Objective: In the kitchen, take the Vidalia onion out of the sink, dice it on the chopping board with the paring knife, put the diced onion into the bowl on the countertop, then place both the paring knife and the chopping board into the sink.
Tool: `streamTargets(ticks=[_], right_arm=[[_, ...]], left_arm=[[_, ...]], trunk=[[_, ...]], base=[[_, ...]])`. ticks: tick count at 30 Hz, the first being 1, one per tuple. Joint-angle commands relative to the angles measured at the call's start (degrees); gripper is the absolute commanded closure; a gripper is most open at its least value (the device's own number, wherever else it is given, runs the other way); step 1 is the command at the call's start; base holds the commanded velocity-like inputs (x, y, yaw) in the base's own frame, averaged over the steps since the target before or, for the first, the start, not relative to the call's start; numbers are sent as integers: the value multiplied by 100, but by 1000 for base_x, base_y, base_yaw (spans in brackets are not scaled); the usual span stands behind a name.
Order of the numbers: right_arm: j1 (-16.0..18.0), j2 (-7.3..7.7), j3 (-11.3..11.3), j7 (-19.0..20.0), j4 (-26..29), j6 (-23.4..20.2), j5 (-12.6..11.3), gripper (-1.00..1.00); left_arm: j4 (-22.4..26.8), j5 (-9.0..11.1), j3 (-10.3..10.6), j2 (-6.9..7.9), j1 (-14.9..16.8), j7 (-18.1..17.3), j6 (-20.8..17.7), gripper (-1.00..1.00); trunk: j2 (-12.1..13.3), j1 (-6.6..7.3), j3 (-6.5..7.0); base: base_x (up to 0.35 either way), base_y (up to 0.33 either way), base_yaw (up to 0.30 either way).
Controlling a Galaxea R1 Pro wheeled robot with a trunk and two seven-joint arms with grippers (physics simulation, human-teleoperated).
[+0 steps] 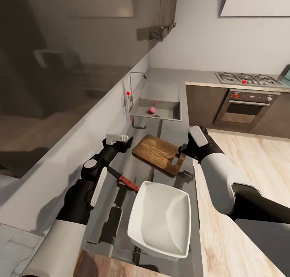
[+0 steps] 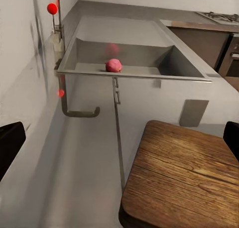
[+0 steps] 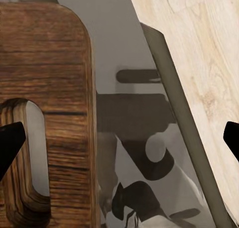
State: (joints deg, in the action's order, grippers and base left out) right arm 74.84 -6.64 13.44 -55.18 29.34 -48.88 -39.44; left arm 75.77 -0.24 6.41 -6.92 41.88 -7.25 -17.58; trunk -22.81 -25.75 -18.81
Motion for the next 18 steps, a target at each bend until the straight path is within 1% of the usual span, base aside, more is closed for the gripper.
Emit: streamTargets(ticks=[1, 18], right_arm=[[5, -4, 14, -56, -7, -14, -47, -100], [5, -13, -6, -63, -60, -8, -41, -100]], left_arm=[[9, -3, -7, -2, 4, -23, -35, -100], [13, -3, -8, -2, 4, -23, -35, -100]], trunk=[[-11, -3, -11], [-11, -3, -11]], base=[[0, 0, 0], [0, 4, 0]])
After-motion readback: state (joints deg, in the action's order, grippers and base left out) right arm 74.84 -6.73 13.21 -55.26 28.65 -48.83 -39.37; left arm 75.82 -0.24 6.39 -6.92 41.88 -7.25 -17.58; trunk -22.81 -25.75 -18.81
